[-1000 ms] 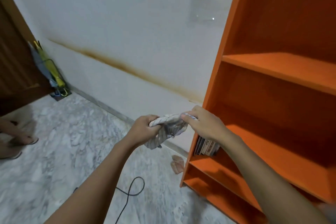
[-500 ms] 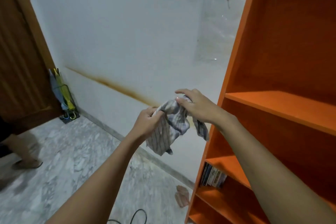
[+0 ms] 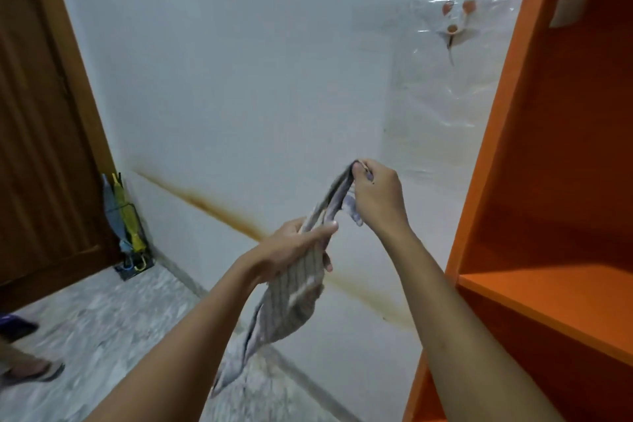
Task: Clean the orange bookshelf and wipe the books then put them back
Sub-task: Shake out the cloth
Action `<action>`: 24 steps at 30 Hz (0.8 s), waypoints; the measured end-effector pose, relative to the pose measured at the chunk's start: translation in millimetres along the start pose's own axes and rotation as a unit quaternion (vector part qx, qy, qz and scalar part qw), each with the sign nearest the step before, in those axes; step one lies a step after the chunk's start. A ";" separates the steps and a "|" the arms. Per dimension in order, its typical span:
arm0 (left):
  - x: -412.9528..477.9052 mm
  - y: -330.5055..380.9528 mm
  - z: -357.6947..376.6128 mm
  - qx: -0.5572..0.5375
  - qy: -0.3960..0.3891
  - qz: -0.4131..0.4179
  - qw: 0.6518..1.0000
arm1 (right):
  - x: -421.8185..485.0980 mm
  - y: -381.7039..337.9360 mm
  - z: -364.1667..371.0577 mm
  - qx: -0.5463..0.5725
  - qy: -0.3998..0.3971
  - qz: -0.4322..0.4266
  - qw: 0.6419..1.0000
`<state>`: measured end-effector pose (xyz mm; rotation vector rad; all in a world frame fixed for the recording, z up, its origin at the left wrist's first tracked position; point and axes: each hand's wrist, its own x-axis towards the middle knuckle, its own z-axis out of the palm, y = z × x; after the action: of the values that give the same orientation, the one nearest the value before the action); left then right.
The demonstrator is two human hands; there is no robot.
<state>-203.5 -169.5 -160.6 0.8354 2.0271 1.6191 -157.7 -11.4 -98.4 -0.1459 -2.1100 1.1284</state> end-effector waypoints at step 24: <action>196.1 153.9 -59.4 0.403 -0.100 0.173 0.893 | 103.8 27.6 -13.9 0.027 0.039 0.028 0.998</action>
<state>-356.0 -57.5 12.3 1.6431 2.4930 0.7120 -230.6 57.6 -57.8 -0.2216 -2.0164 1.1938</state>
